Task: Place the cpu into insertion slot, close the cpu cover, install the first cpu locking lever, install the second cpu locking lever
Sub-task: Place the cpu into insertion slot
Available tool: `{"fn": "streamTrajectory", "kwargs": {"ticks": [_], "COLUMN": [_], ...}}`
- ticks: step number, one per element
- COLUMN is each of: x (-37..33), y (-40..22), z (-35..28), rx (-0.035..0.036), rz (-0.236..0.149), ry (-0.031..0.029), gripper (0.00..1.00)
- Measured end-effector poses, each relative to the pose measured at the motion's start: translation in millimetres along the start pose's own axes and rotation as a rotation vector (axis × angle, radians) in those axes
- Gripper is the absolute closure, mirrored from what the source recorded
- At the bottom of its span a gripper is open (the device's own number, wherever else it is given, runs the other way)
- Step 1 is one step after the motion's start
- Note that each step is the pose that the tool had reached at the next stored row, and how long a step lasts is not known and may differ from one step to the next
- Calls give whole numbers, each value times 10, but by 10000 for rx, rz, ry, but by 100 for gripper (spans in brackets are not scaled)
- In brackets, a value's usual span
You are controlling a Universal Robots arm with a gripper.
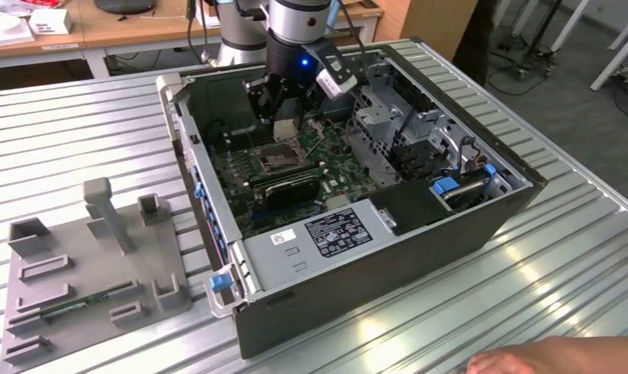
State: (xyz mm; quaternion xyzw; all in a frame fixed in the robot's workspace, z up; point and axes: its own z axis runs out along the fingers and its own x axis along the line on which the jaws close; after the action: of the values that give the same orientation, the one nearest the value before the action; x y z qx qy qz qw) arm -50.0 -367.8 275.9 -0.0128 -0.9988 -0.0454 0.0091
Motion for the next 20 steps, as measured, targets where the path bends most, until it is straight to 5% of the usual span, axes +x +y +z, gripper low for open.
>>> {"fn": "streamTrajectory", "kwargs": {"ticks": [10, 20], "x": [0, -3], "y": [-1, -13], "z": [14, 146], "rx": [-4, 0], "rz": [0, 0], "ry": [-2, 0], "gripper": [46, 46]}}
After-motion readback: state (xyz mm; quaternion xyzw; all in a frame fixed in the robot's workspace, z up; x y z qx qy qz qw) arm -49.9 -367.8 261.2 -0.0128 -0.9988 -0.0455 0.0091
